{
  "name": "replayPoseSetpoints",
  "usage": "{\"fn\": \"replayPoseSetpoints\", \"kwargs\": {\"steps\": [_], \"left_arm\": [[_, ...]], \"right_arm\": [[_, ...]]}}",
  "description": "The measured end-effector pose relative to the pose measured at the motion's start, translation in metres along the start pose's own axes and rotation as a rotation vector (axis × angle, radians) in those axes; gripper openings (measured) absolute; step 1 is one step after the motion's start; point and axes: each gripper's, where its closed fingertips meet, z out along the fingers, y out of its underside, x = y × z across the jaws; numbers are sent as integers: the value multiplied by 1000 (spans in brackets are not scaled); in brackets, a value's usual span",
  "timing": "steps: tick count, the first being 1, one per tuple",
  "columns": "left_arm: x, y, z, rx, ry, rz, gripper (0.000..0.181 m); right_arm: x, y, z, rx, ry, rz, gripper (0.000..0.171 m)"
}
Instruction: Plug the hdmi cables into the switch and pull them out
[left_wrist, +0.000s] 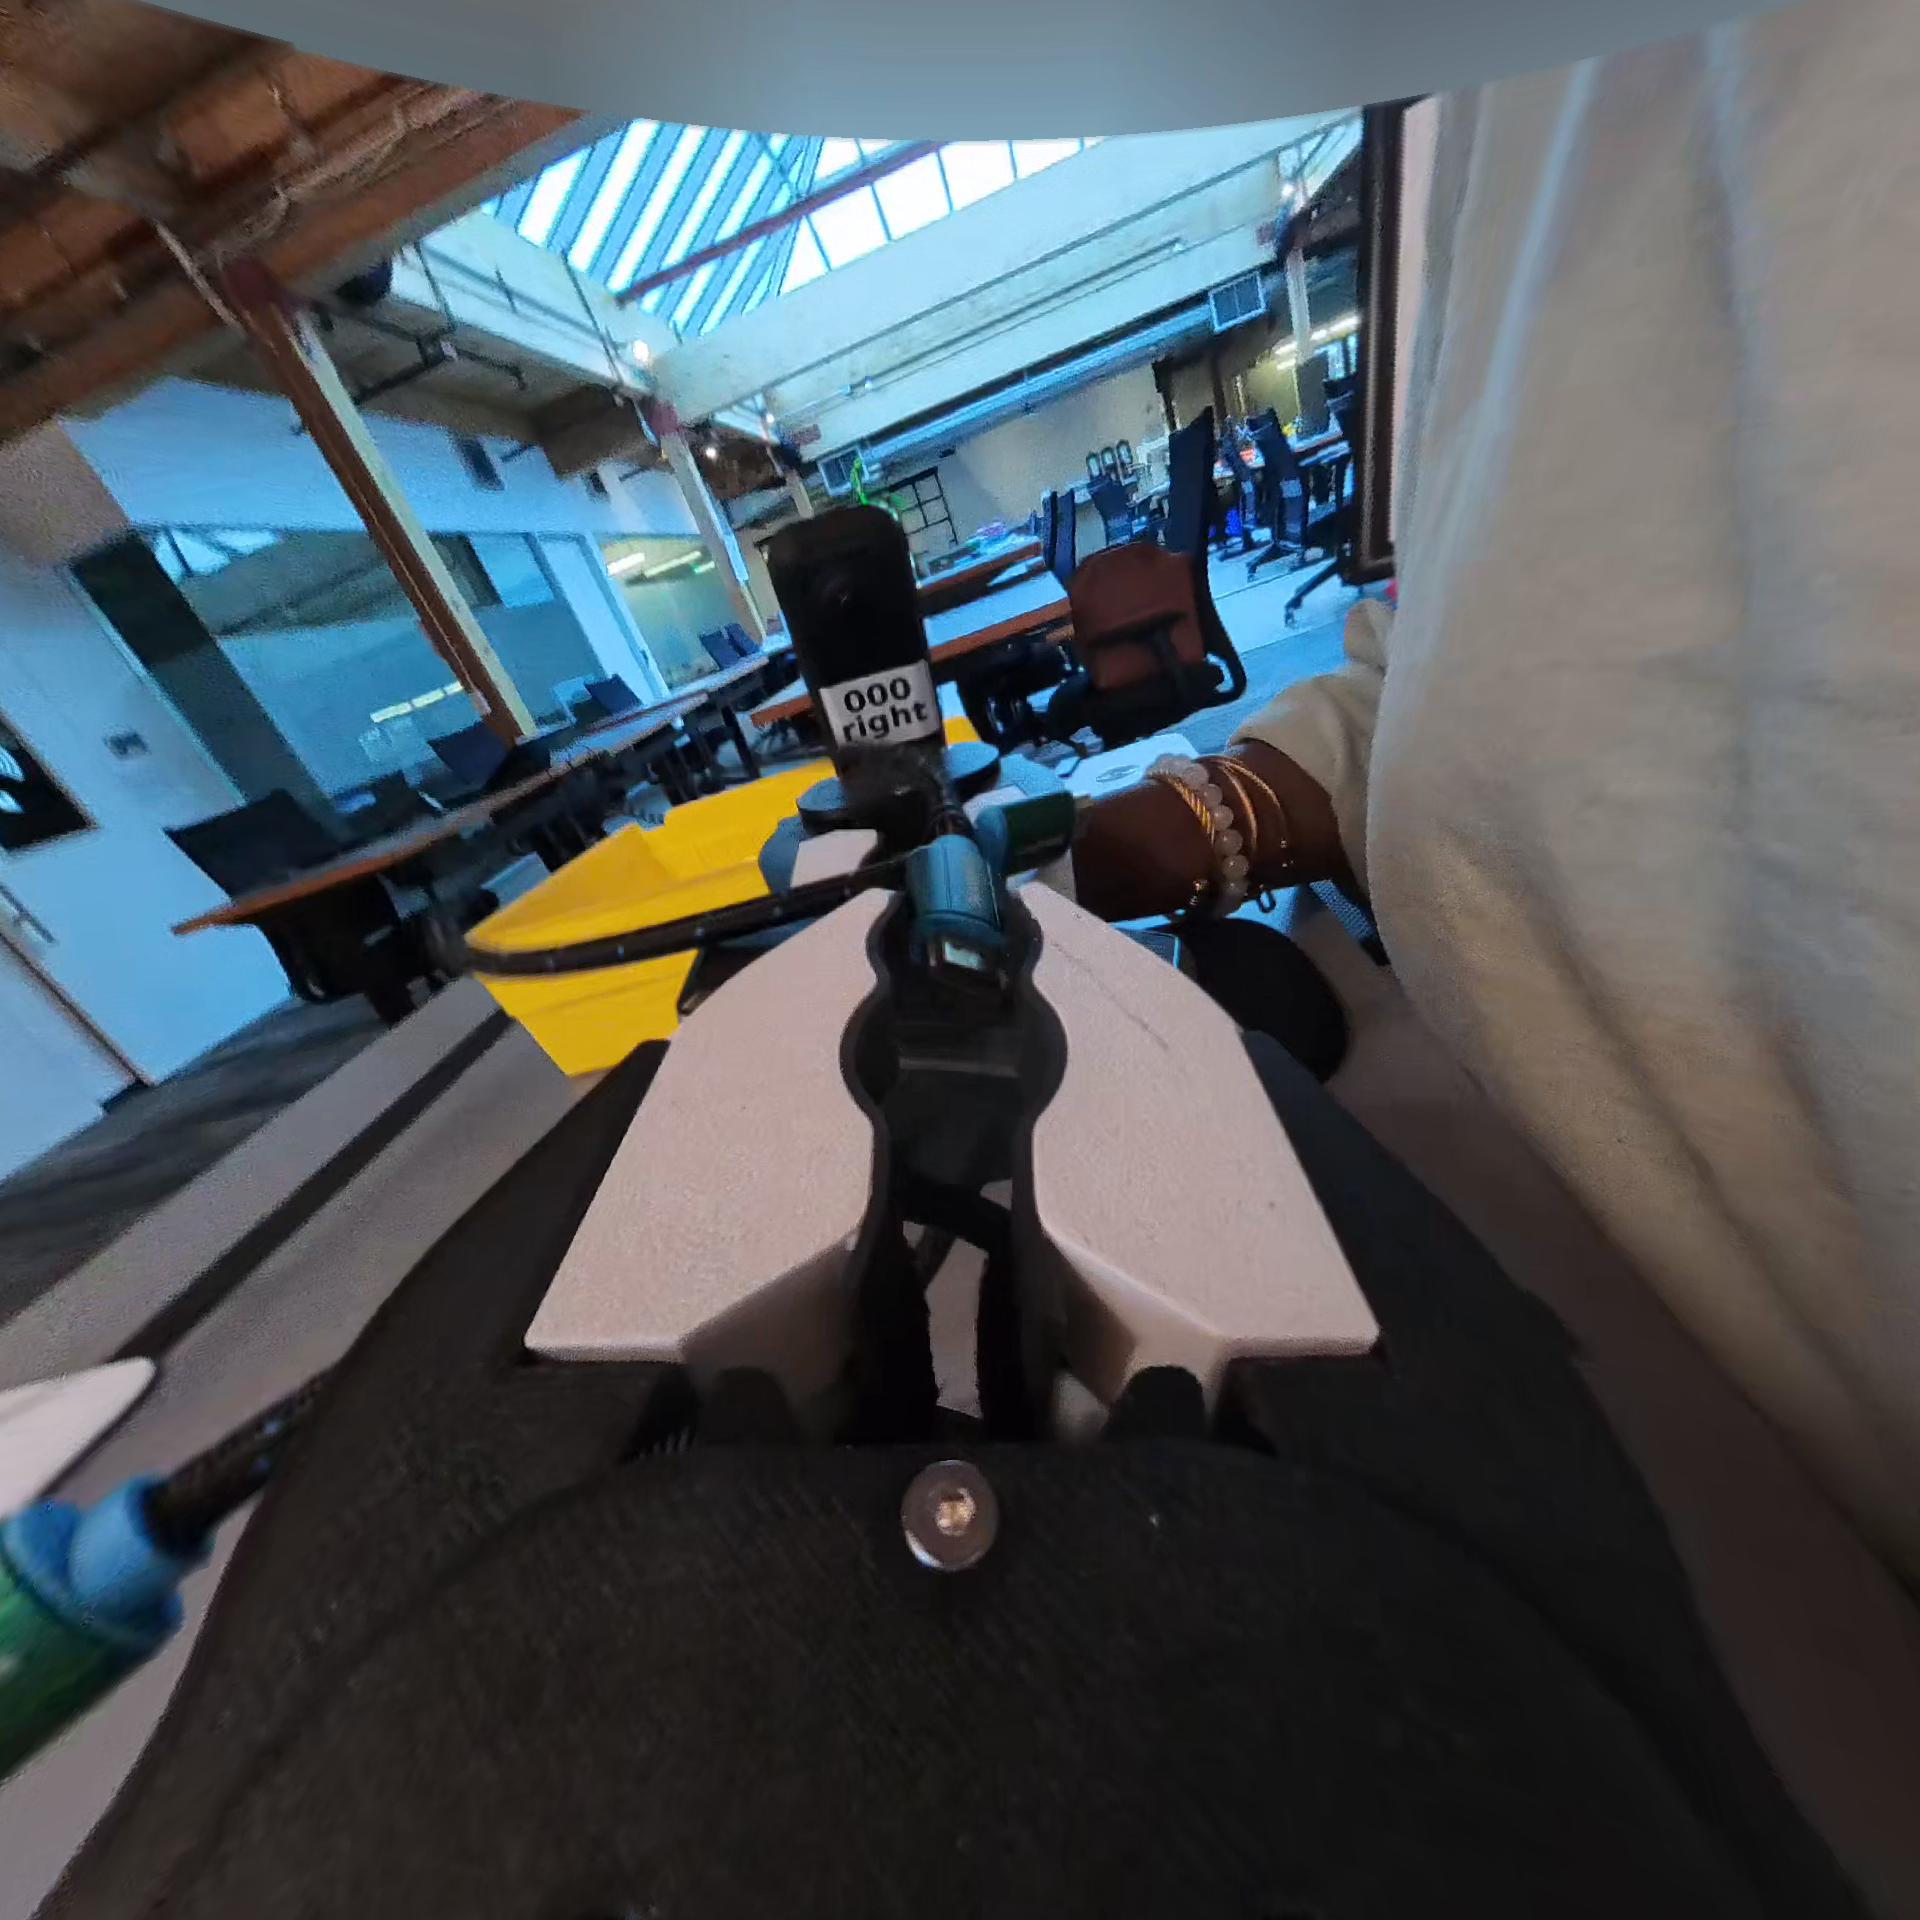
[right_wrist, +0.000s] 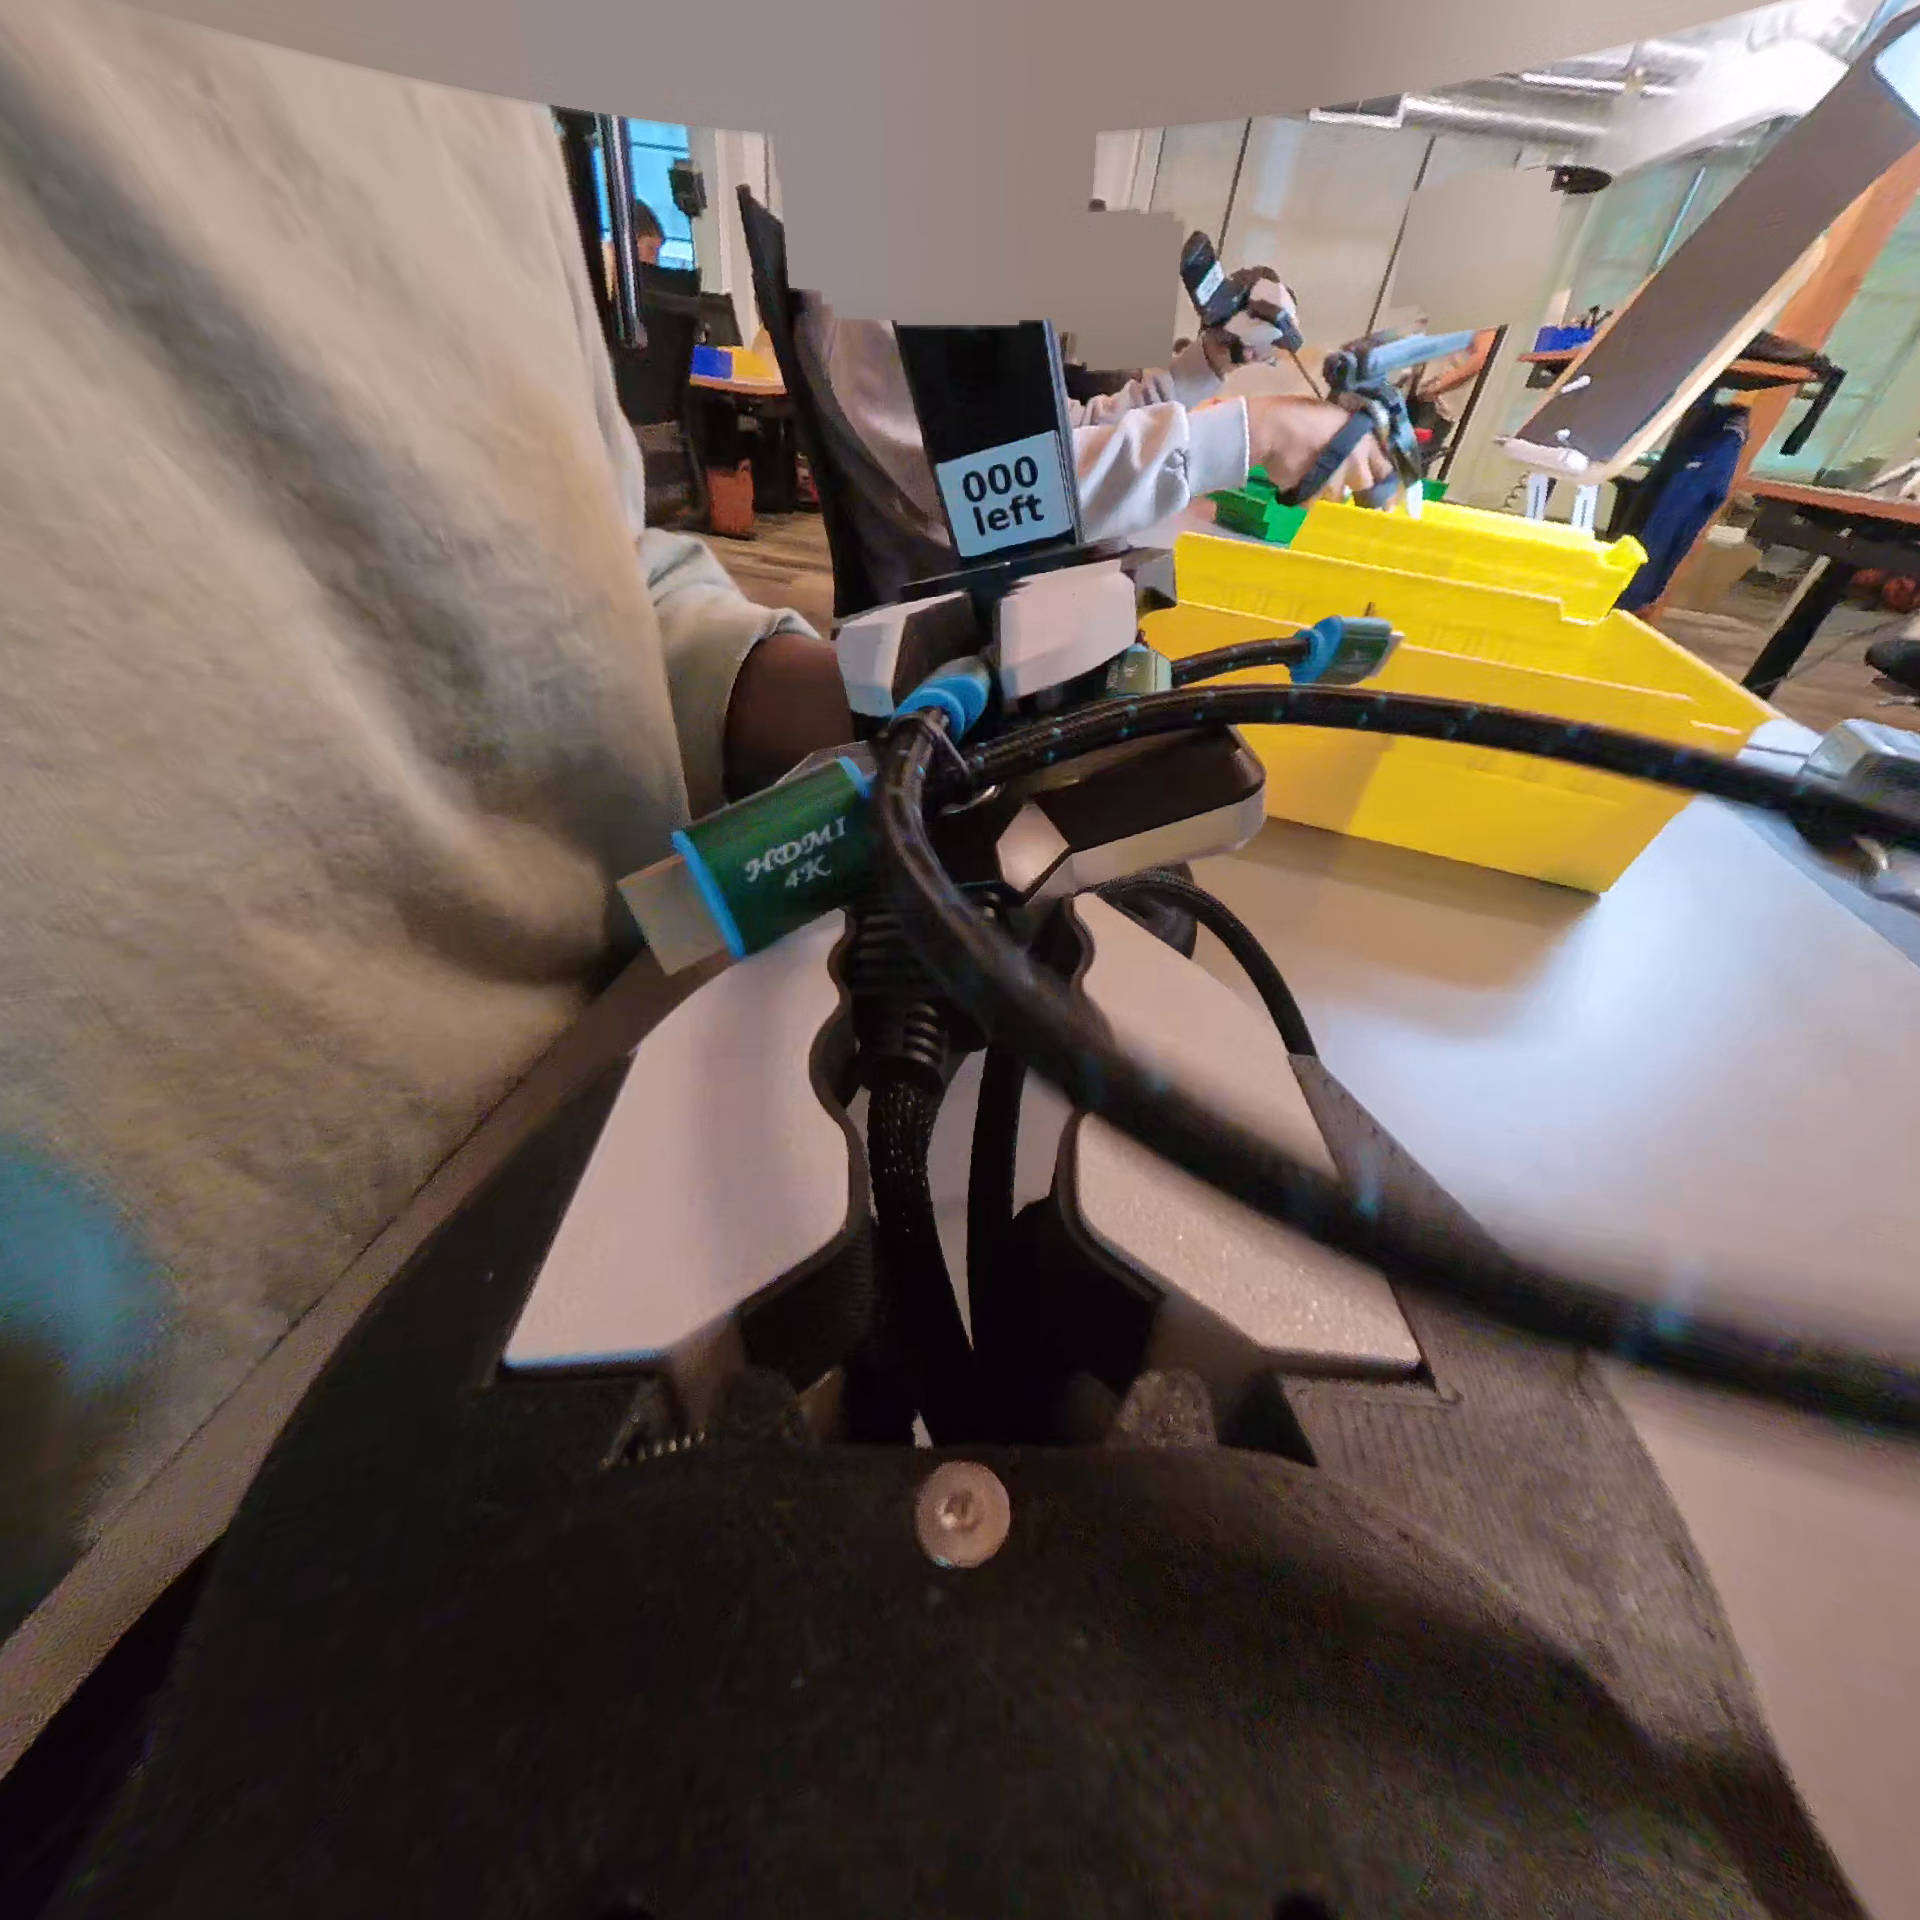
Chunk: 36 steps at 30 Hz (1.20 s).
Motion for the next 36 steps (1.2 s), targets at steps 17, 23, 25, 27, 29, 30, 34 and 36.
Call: {"fn": "replayPoseSetpoints", "kwargs": {"steps": [17, 23, 25, 27, 29, 30, 34, 36], "left_arm": [[-38, -38, -36, -109, -348, -118, 52], [-28, -31, -7, -420, -259, -58, 50], [-19, -8, 0, -573, -149, -117, 45], [-16, 15, -1, -743, -87, -120, 35], [-15, 32, -4, -883, -46, -83, 34], [-14, 38, -5, -933, -33, -61, 33], [-14, 56, -4, -1046, 2, 59, 23], [-12, 61, -5, -1056, 31, 74, 15]], "right_arm": [[16, 26, 6, -198, 98, 58, 34], [21, 34, 10, -261, 132, 57, 34], [20, 38, 12, -285, 131, 51, 34], [20, 39, 13, -298, 130, 49, 34], [21, 39, 13, -295, 133, 52, 34], [21, 39, 12, -293, 137, 54, 34], [23, 42, 13, -317, 144, 54, 34], [23, 48, 12, -356, 148, 43, 34]]}}
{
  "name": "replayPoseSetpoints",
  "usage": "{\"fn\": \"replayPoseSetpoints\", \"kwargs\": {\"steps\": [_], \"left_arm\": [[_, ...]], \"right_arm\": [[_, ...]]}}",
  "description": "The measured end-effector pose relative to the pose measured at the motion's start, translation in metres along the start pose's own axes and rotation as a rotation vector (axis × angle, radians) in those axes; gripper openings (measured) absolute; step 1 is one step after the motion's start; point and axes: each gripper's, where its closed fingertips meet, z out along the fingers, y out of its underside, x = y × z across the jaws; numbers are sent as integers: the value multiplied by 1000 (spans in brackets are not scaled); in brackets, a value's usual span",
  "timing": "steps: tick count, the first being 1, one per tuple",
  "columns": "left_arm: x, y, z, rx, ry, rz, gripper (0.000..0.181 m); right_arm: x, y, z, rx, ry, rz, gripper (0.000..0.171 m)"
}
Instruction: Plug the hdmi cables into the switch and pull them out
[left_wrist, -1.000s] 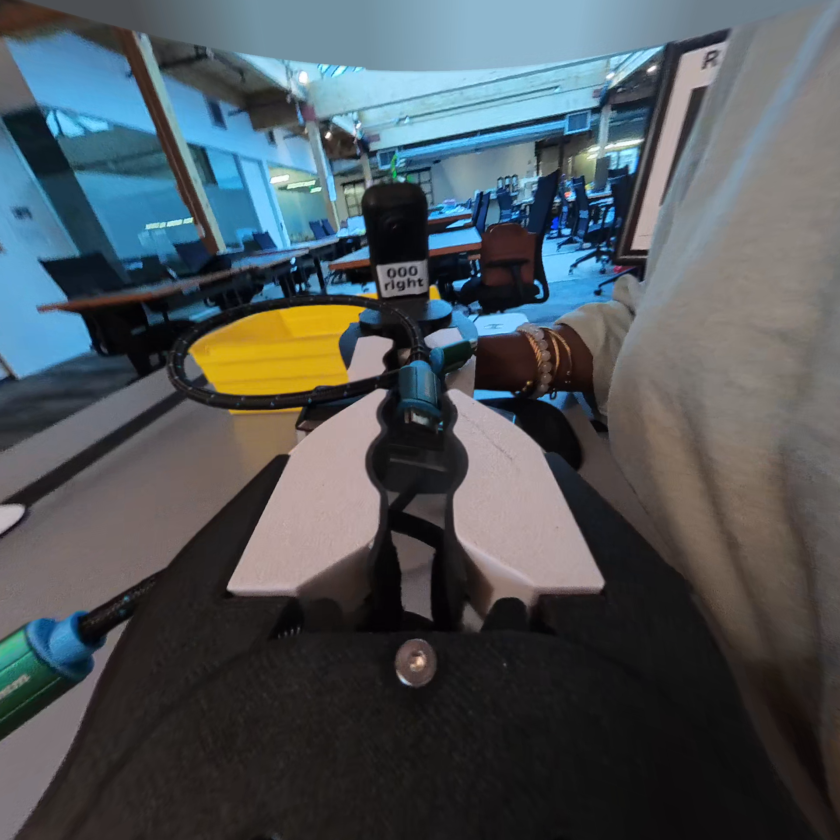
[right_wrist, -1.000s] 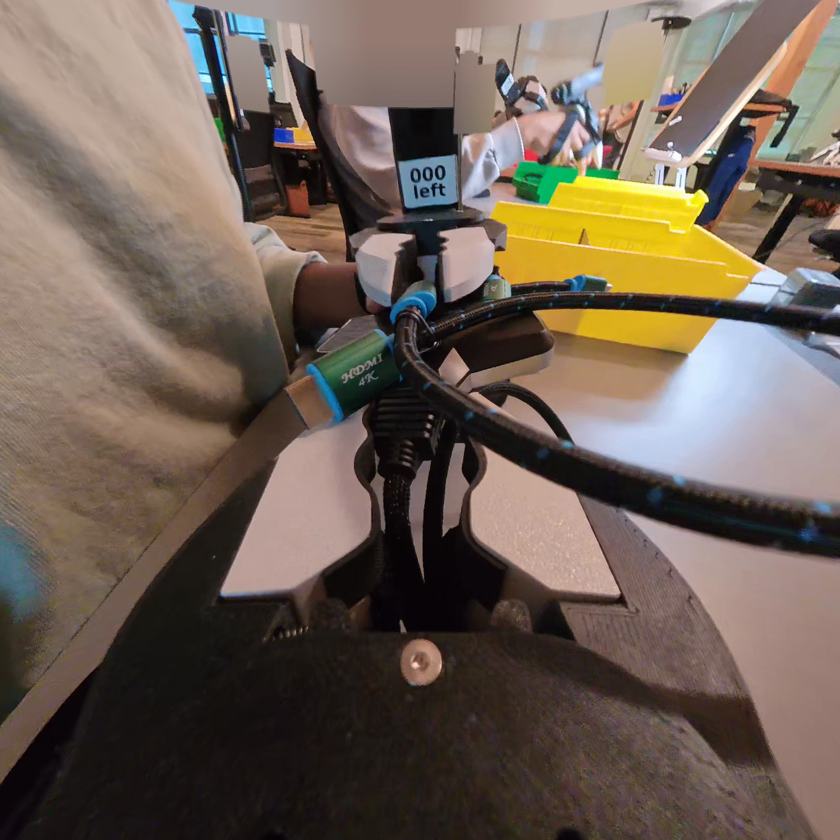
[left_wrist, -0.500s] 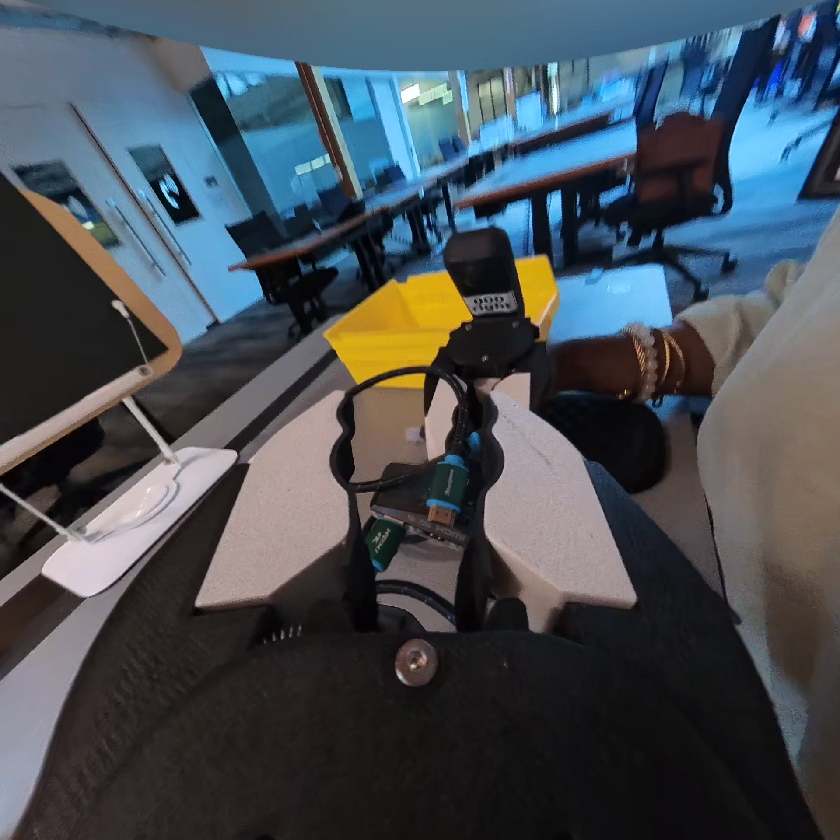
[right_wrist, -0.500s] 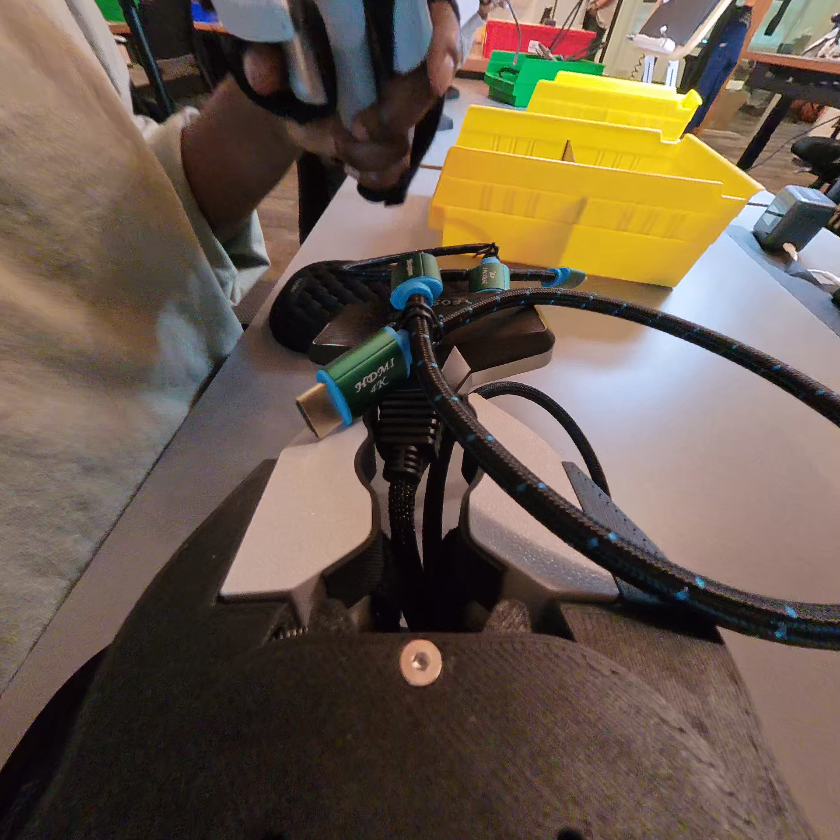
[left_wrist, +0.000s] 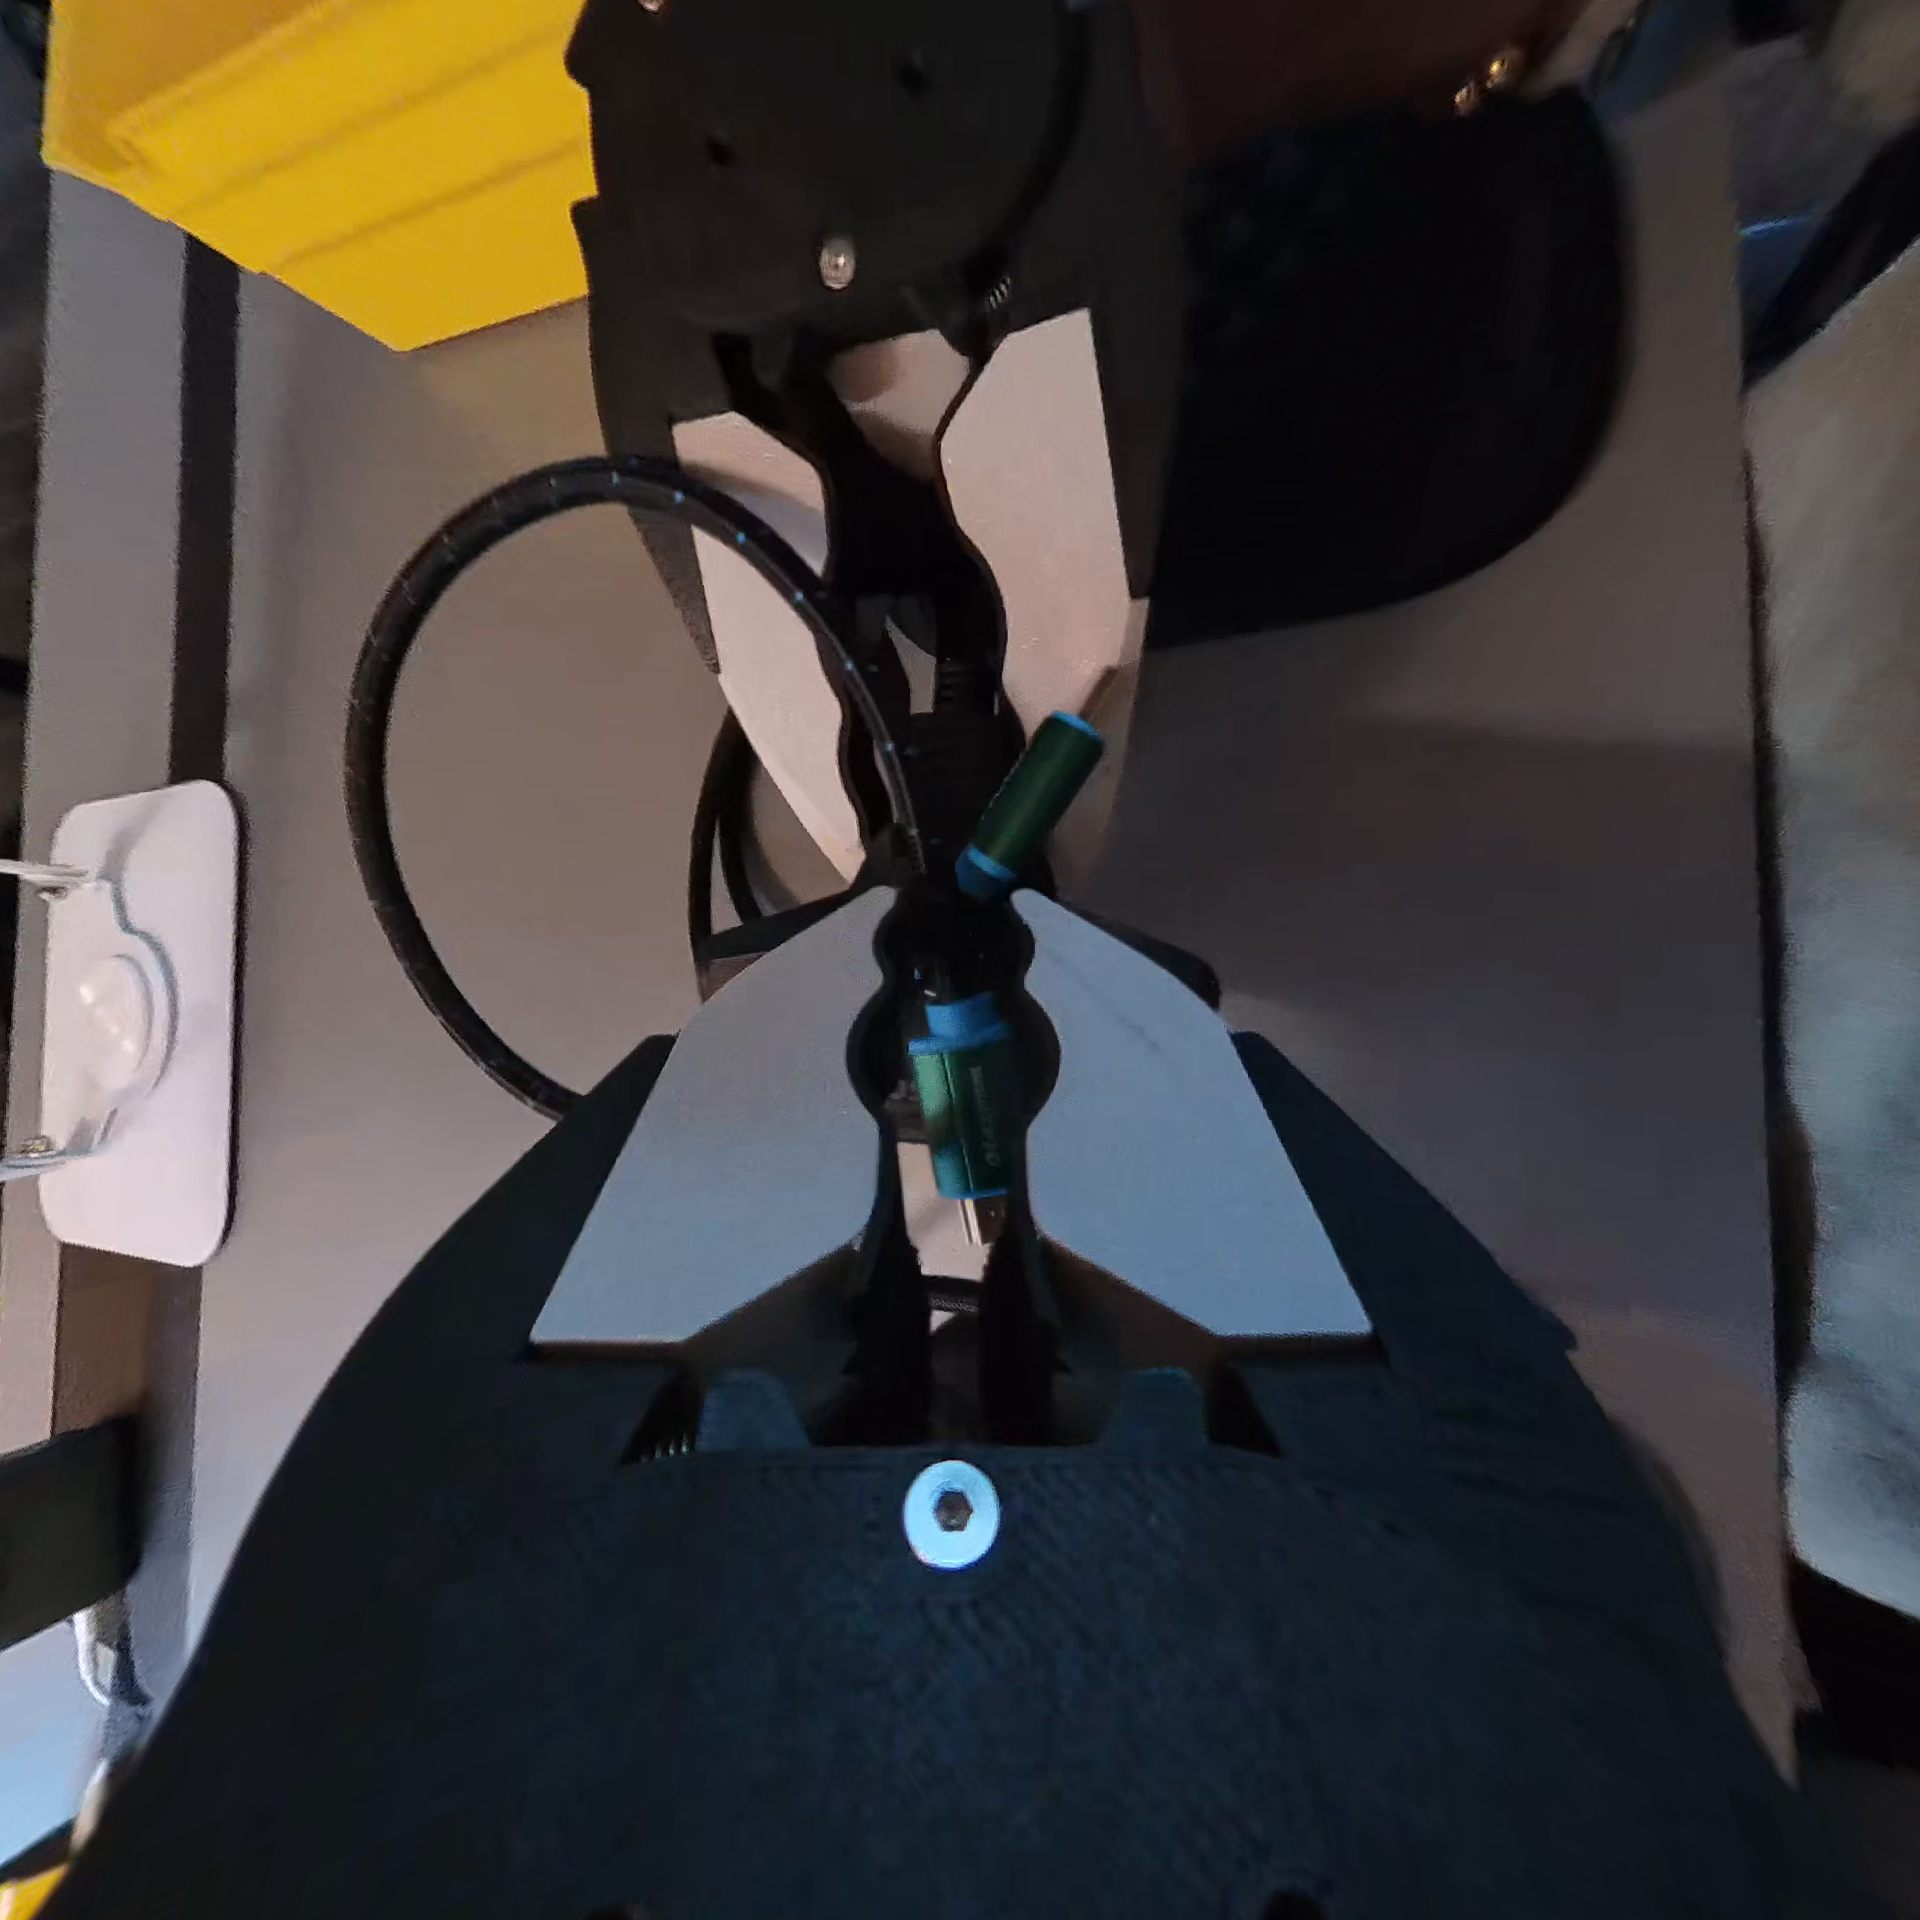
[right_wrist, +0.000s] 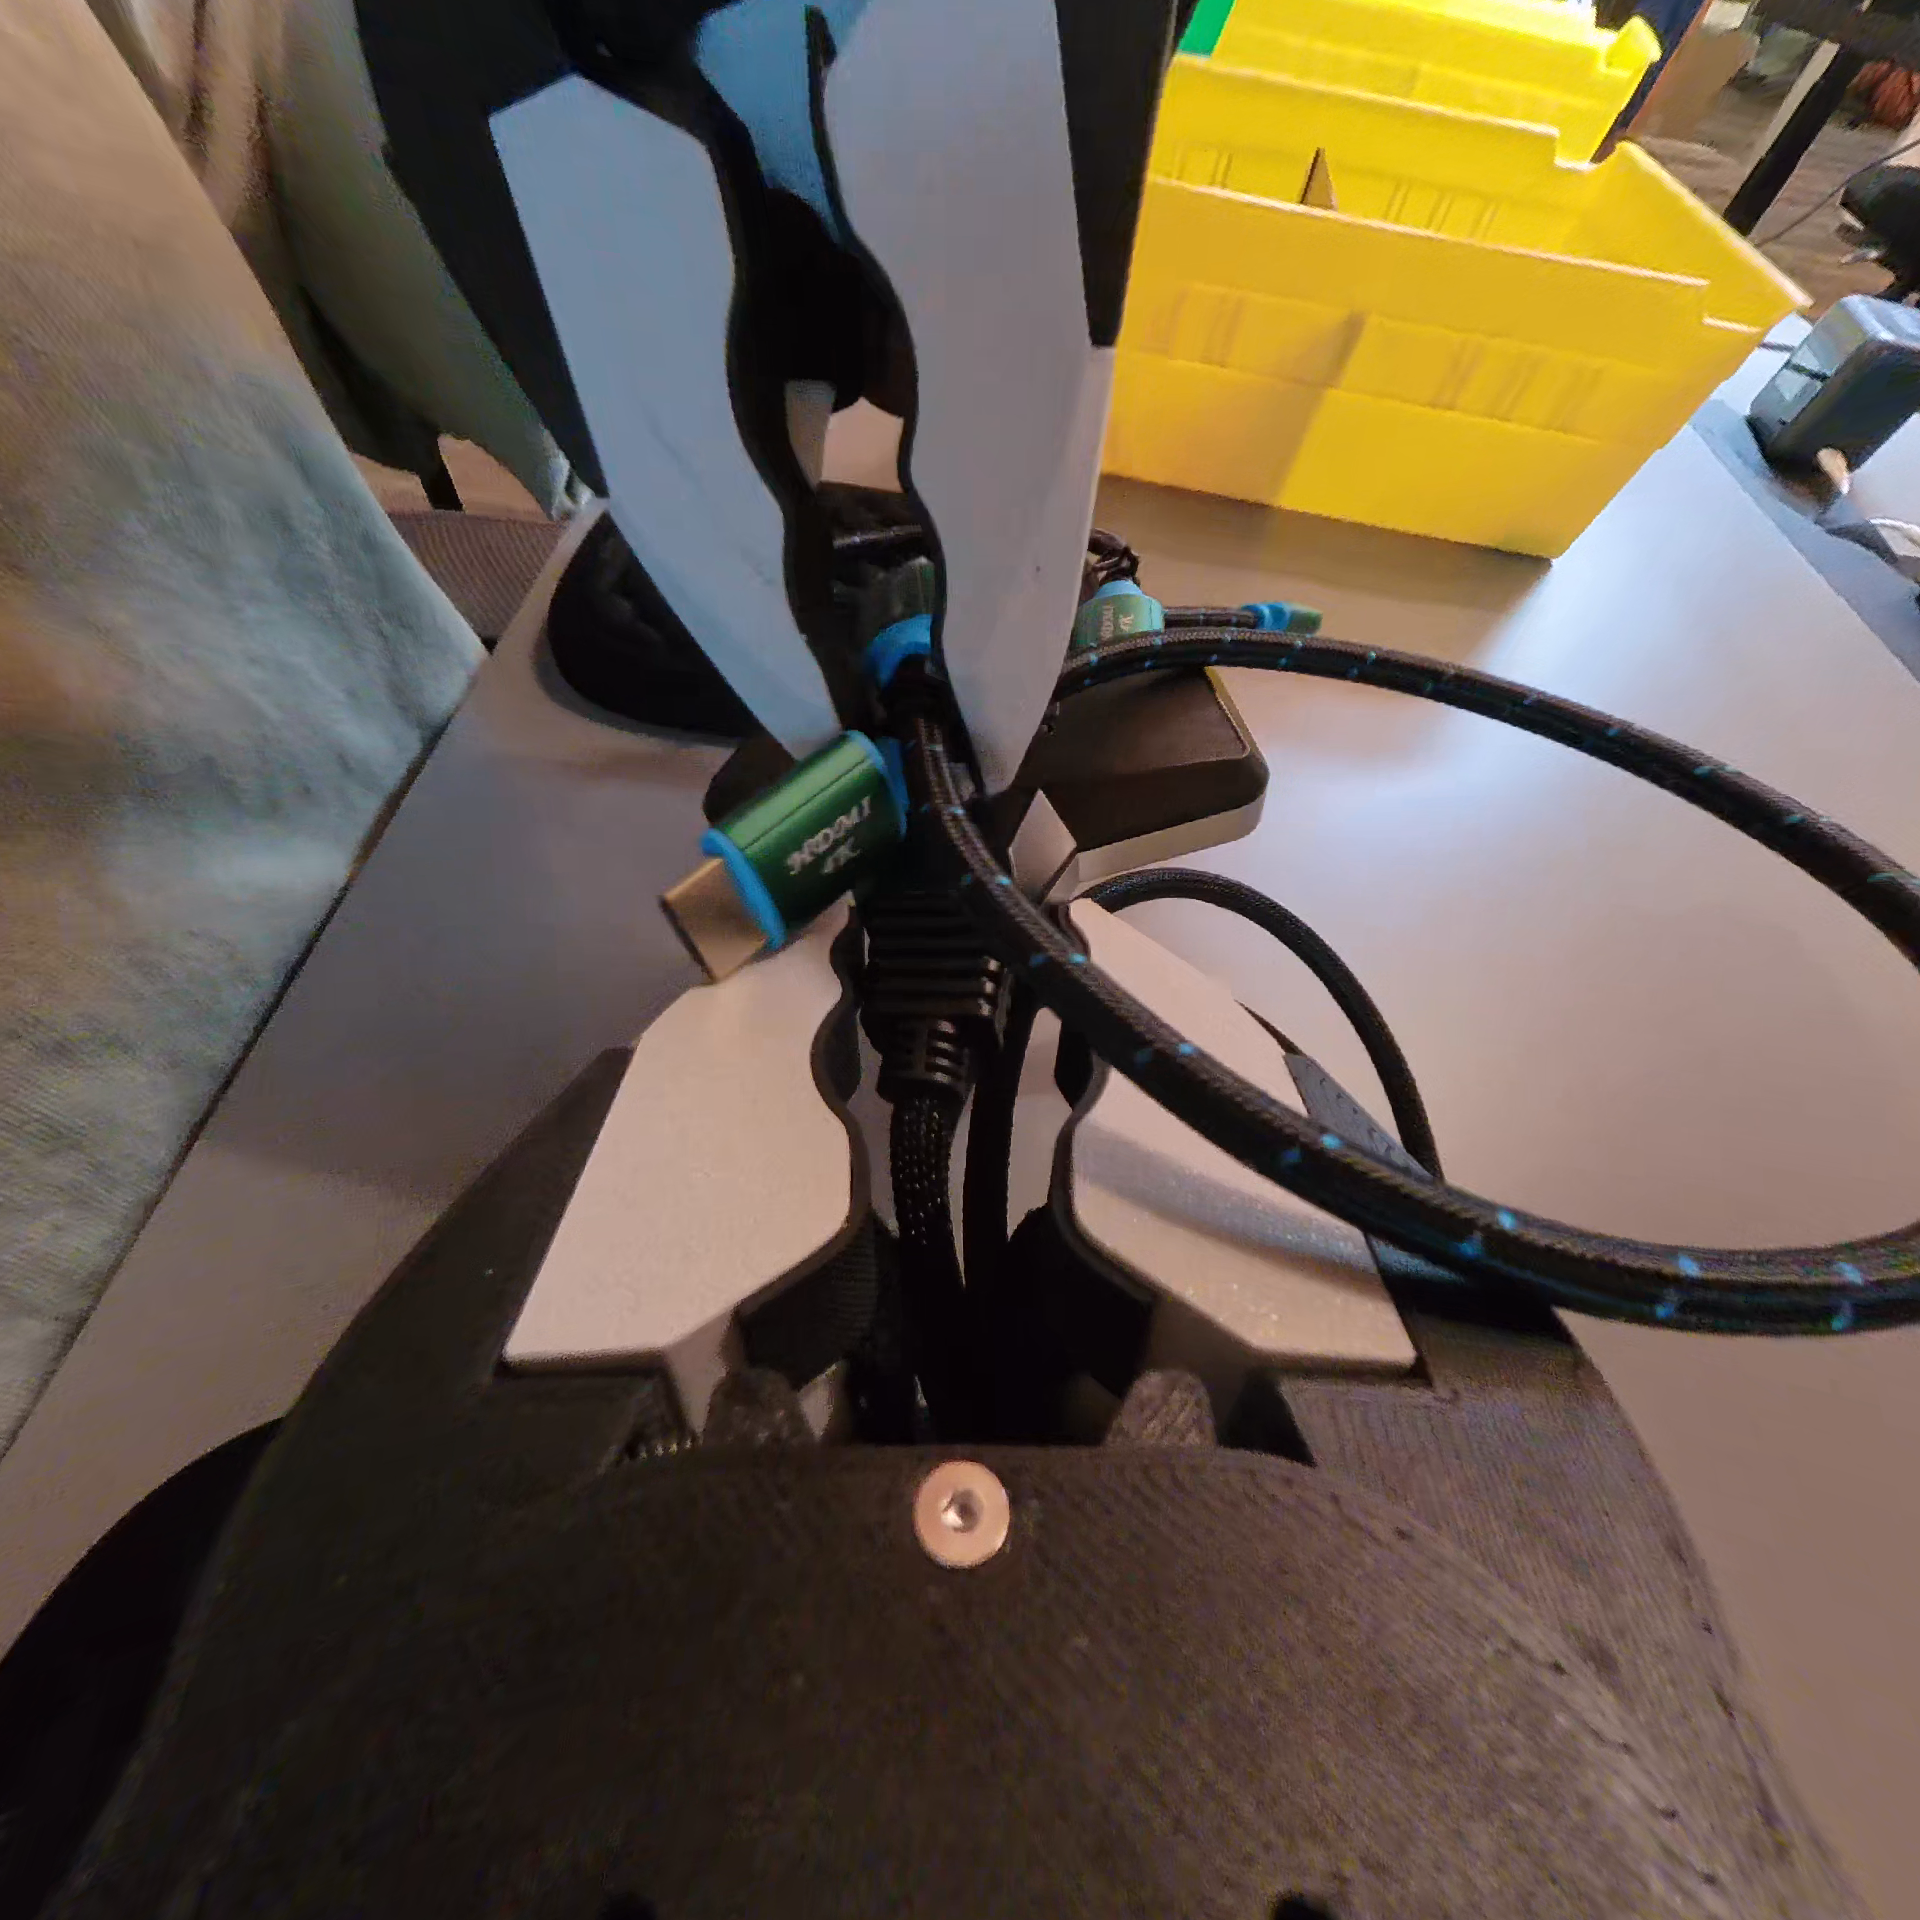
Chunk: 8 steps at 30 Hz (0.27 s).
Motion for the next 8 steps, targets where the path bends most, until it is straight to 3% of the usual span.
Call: {"fn": "replayPoseSetpoints", "kwargs": {"steps": [2, 4, 6, 8], "left_arm": [[-11, -3, -5, 78, -63, -21, 13], [-25, -15, -25, 290, -126, -107, 13], [-47, -30, -67, 650, -230, -263, 13], [-65, -33, -141, 1178, -311, -426, 12]], "right_arm": [[0, -3, -2, 28, -2, 2, 34], [2, -12, -10, 96, 7, 14, 34], [7, -20, -20, 175, 25, 34, 34], [12, -26, -29, 242, 47, 53, 34]]}}
